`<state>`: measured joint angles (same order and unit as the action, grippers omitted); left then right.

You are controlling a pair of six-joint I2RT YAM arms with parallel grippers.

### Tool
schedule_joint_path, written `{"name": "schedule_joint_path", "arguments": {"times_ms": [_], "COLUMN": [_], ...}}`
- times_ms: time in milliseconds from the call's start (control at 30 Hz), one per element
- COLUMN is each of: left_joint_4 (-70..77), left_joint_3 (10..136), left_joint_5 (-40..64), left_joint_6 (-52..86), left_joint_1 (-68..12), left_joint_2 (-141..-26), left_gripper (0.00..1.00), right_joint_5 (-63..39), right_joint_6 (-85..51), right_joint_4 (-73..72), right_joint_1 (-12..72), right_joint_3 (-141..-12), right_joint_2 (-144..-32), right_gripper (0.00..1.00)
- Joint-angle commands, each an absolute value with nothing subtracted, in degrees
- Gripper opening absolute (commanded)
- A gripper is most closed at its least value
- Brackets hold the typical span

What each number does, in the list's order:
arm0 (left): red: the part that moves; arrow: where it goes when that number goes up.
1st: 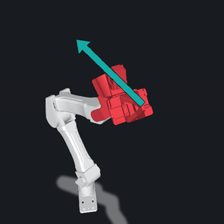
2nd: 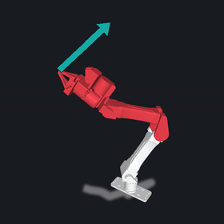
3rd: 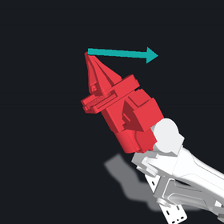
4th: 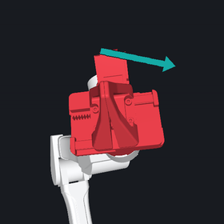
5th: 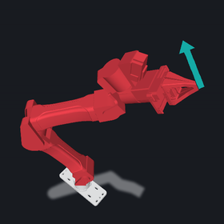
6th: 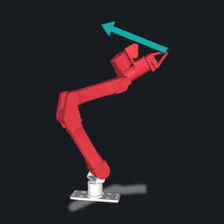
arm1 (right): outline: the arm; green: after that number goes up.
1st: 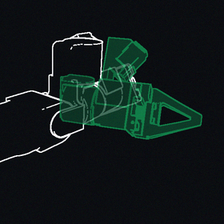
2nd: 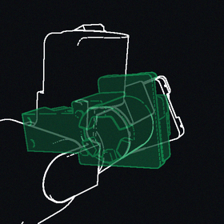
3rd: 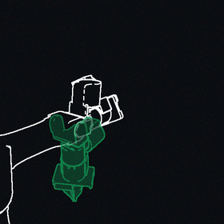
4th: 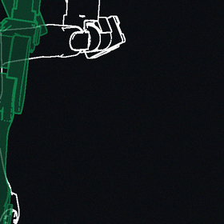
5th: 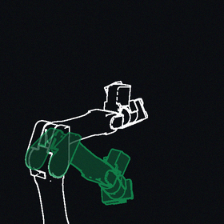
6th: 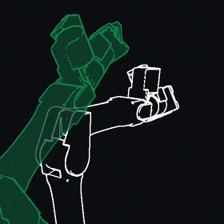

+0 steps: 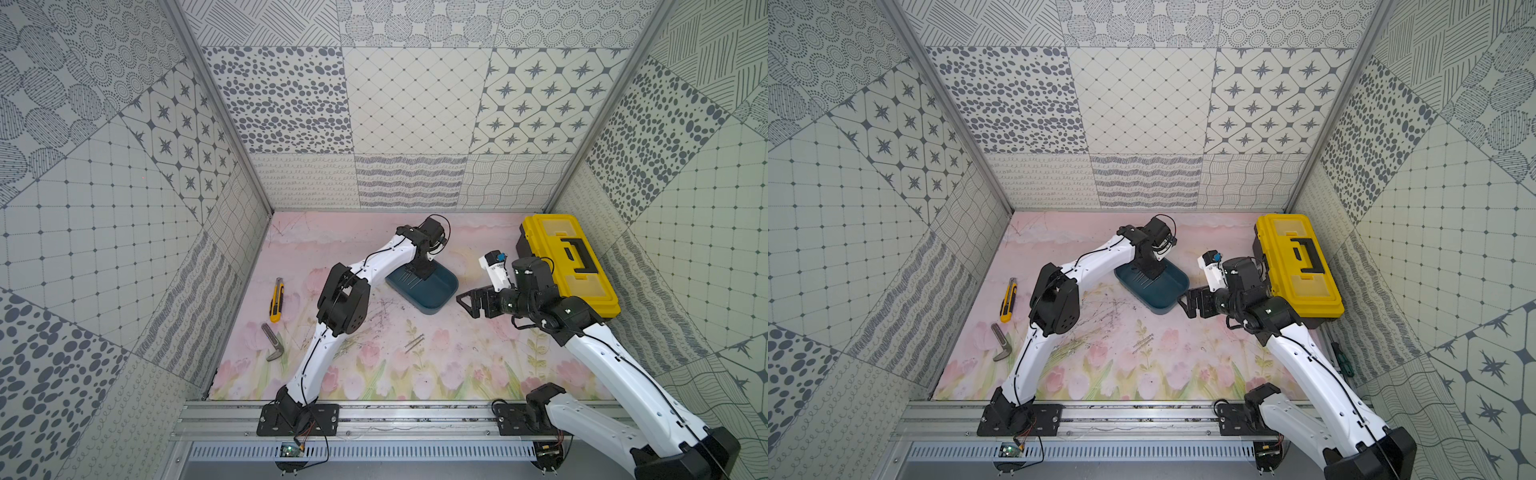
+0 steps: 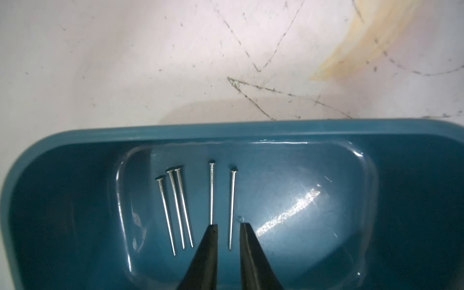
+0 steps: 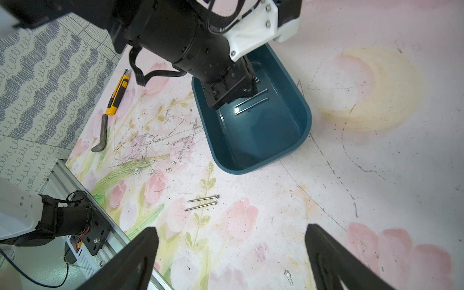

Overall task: Put the nails on the desktop into the storage box
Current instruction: Place the nail in the storage box, then pick up the nail from the center of the board.

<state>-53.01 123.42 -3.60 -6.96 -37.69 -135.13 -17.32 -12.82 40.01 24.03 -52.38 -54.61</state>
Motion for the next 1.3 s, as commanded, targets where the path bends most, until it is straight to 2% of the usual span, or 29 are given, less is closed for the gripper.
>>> {"name": "schedule_joint_path", "arguments": {"times_ms": [0, 267, 800, 933, 1267], "left_joint_4": [-54.2, -52.8, -48.0, -45.5, -39.1], "left_joint_3": [121.6, 110.7, 76.3, 70.4, 63.3], "left_joint_5": [-3.5, -4.9, -6.2, -4.9, -3.5], "left_joint_6": [-5.1, -0.7, 13.1, 16.1, 19.2], "left_joint_1": [-37.8, -39.7, -47.5, -49.7, -55.1], "left_joint_2": [-130.6, -118.9, -91.7, -88.7, -90.4], "left_gripper": [0.21, 0.21, 0.21, 0.16, 0.15], "right_joint_5": [-17.9, -19.8, -21.2, -20.7, -18.8], "right_joint_6": [-12.2, -12.0, -14.0, -15.8, -19.0], "right_joint_4": [37.7, 37.8, 38.5, 37.3, 35.9], "right_joint_1": [23.9, 23.9, 27.2, 28.4, 30.8], "right_joint_3": [-51.9, -52.4, -52.4, -50.9, -47.9], "right_joint_2": [-53.1, -51.8, -50.2, -49.6, -48.4], "right_gripper": [0.97, 0.97, 0.97, 0.97, 0.96]}}
